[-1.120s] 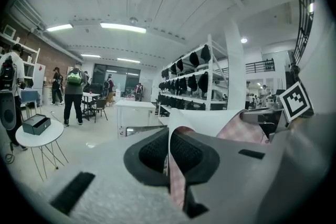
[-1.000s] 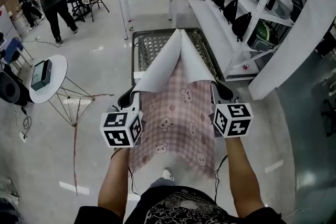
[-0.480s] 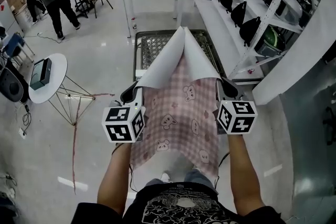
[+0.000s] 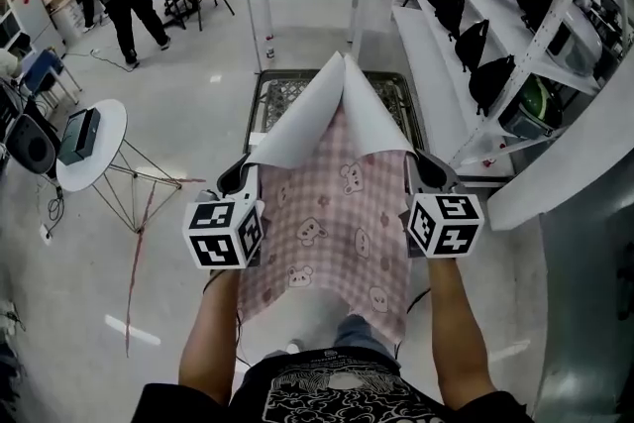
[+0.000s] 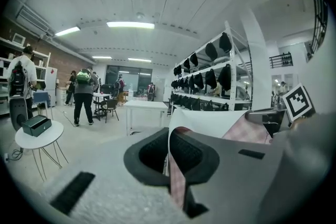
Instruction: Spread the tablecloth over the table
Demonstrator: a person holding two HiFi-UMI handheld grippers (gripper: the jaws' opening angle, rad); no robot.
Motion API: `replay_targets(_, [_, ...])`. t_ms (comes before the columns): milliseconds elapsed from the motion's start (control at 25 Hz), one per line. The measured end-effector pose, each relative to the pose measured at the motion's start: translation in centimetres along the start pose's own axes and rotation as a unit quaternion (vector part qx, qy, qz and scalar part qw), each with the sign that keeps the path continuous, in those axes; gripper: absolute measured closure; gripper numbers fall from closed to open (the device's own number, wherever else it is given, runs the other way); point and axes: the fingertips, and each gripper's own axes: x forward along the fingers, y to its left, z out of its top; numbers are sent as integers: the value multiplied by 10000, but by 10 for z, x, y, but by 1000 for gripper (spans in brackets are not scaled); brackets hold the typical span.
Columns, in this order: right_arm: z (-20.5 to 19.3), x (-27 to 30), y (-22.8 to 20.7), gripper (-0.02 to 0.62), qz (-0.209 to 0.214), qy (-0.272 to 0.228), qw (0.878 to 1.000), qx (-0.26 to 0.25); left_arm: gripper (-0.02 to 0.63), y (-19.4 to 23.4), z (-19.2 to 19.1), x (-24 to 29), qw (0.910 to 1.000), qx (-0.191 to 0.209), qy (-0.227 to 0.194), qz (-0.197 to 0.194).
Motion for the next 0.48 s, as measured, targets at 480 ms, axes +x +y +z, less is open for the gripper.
replay_targets(480, [4, 74, -95, 589, 643, 168, 9978, -59, 598, -47, 11, 81, 9969, 106, 269, 735])
